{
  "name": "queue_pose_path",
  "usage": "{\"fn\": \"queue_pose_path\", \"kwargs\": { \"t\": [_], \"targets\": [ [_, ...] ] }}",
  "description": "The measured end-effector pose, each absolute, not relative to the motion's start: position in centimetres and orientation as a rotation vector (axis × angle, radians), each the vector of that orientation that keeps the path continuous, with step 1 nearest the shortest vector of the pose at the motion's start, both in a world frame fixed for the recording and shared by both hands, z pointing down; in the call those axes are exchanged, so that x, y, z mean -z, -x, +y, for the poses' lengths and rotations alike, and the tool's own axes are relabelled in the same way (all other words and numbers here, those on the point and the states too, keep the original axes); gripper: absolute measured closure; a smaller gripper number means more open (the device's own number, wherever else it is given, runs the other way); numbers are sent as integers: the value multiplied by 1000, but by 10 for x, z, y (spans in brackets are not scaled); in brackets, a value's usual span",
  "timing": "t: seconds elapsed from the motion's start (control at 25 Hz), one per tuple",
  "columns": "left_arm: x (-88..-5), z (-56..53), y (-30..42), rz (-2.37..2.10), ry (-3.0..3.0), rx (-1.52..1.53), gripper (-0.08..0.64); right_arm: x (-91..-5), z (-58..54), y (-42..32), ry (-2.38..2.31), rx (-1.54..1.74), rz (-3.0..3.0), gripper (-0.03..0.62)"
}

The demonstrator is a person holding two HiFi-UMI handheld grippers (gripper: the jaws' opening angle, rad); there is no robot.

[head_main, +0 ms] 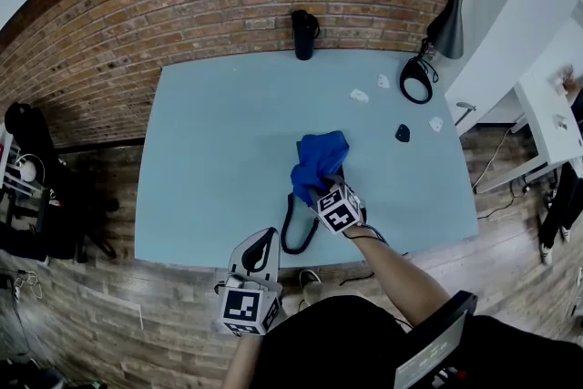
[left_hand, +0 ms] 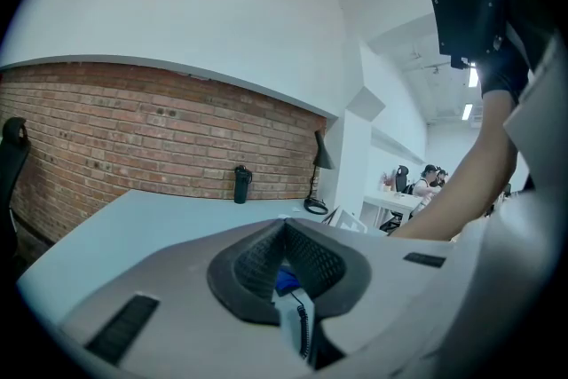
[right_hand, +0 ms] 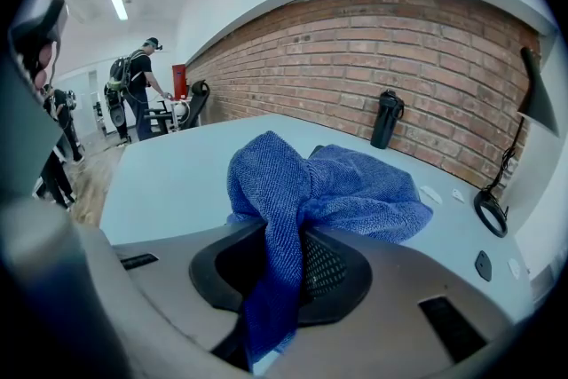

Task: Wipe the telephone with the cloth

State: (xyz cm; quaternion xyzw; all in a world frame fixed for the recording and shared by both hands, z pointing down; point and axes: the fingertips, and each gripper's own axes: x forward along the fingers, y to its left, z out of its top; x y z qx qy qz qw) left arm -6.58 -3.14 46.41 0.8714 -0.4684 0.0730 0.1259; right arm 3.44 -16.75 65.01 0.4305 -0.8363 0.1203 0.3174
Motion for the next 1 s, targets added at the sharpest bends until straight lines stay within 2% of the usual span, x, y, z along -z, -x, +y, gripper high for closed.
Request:
{"fn": "queue_pose_path", "kwargs": {
  "t": [1.0],
  "targets": [
    [-470,-28,65,-1365,-2540,-230,541,-674,-118,-35,-1076,-329,-2197,503]
  ]
}}
